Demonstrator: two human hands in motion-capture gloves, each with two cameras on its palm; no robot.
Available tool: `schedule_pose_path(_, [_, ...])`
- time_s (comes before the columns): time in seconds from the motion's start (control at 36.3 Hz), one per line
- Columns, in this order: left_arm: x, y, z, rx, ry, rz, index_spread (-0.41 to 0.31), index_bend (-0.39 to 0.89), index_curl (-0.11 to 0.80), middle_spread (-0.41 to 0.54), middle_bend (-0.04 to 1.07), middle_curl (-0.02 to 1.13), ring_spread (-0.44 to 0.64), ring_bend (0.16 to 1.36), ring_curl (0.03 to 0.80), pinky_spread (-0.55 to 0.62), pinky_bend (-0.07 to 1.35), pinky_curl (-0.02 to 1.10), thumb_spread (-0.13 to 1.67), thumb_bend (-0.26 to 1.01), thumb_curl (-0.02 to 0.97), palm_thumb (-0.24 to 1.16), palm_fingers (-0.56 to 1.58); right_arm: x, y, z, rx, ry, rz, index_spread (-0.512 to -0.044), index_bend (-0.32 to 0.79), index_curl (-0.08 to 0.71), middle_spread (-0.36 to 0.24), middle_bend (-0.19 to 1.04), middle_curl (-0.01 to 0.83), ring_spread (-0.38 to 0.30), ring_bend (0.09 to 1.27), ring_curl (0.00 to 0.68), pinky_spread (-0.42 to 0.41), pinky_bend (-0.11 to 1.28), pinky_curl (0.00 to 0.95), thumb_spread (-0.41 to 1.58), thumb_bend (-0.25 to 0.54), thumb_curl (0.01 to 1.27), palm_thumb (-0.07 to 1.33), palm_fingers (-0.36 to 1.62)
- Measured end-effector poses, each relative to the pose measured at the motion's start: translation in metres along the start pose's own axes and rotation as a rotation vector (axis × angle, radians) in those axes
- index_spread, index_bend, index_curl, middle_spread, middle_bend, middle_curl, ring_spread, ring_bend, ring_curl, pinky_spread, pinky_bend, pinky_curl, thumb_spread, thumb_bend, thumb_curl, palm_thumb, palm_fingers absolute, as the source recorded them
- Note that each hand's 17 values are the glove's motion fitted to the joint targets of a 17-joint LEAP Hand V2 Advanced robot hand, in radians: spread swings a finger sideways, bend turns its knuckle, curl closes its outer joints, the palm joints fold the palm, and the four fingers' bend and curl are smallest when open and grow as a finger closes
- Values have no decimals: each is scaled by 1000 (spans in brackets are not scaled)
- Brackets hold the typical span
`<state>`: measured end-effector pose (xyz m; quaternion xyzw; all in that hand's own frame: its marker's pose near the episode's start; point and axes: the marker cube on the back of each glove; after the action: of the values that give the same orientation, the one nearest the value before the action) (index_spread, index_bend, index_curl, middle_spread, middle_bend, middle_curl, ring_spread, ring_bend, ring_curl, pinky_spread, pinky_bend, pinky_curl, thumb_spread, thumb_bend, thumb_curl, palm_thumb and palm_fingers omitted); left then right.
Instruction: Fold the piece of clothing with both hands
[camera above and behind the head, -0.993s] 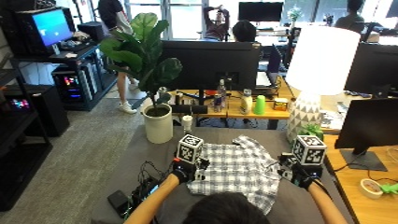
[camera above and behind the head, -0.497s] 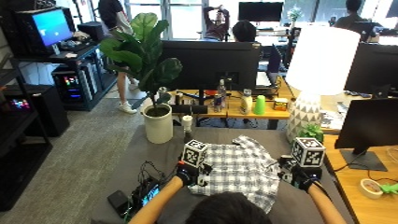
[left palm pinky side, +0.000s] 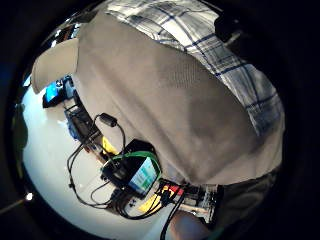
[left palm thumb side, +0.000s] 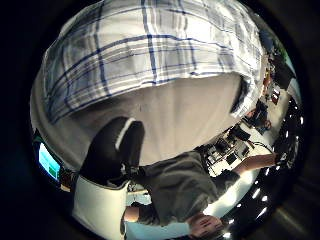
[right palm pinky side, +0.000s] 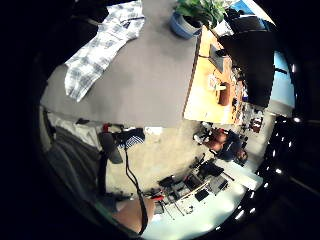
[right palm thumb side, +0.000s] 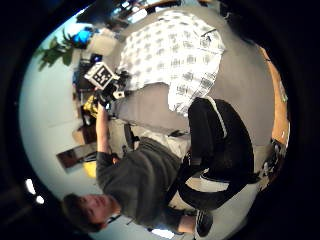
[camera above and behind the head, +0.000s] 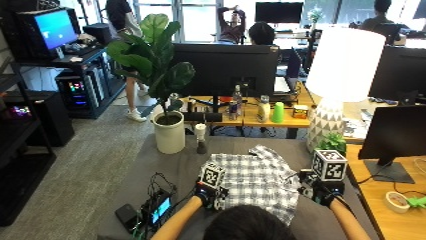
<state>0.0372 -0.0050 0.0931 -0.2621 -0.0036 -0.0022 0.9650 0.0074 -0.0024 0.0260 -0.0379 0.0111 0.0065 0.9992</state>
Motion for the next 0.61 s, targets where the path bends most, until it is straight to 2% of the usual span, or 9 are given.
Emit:
schedule_pose_path(0.11, [1, -8, 3, 20, -12, -3, -90, 147, 235, 60, 141, 210, 92, 664, 303, 86, 613, 332, 1028, 33, 241, 336, 217, 1, -2, 4, -14, 2, 3, -296, 140, 244, 12, 195, 307, 68, 411, 276, 219, 390, 298, 1312, 235, 252, 549, 457])
schedule_pose_path(0.19, [-1, -15, 0, 113, -39, -45, -97, 151, 243, 43, 138, 208, 67, 668, 300, 48, 637, 334, 1058, 56, 260, 406, 275, 0, -3, 6, -18, 0, 2, -296, 140, 248, 12, 194, 314, 68, 410, 281, 220, 385, 303, 1318, 222, 258, 554, 455])
schedule_pose_path(0.28, [0, -21, -4, 222, -74, -64, -130, 178, 260, -45, 184, 224, -50, 656, 291, -115, 708, 344, 1119, 104, 287, 507, 603, -1, -5, 10, -26, -3, -1, -295, 141, 254, 12, 194, 322, 68, 407, 285, 223, 381, 307, 1324, 211, 264, 559, 456])
schedule_pose_path(0.3, [1, -23, -5, 251, -84, -59, -131, 156, 257, -43, 155, 219, -53, 646, 284, -124, 697, 335, 1120, 99, 290, 512, 563, -1, -6, 12, -29, -3, -2, -295, 140, 255, 12, 193, 324, 68, 406, 287, 224, 380, 309, 1325, 207, 266, 560, 456])
schedule_pose_path(0.36, [3, -28, -10, 330, -101, -32, -157, 180, 277, -96, 197, 252, -123, 643, 301, -190, 712, 354, 1163, 111, 295, 538, 731, -2, -6, 14, -34, -1, -6, -295, 140, 258, 12, 192, 327, 68, 405, 289, 225, 378, 312, 1328, 199, 269, 564, 456])
schedule_pose_path(0.41, [7, -36, -17, 425, -109, 10, -177, 181, 288, -130, 194, 261, -180, 629, 301, -237, 712, 358, 1187, 109, 296, 548, 837, -2, -8, 18, -38, -1, -14, -295, 139, 260, 12, 191, 331, 68, 404, 292, 226, 377, 314, 1330, 191, 272, 567, 455])
schedule_pose_path(0.5, [11, -39, -24, 472, -93, 59, -214, 195, 311, -189, 233, 290, -249, 595, 305, -295, 698, 365, 1229, 108, 294, 557, 1050, -3, -12, 25, -49, -10, -18, -295, 141, 263, 10, 189, 335, 68, 402, 295, 226, 375, 318, 1333, 180, 277, 572, 455])
schedule_pose_path(0.61, [4, -37, -35, 503, -103, -13, -241, 159, 329, -248, 356, 364, -303, 578, 338, -337, 651, 387, 1304, 122, 288, 584, 1190, -4, -19, 39, -75, -30, -23, -294, 139, 266, 9, 190, 339, 68, 399, 300, 227, 371, 323, 1337, 165, 282, 578, 455])
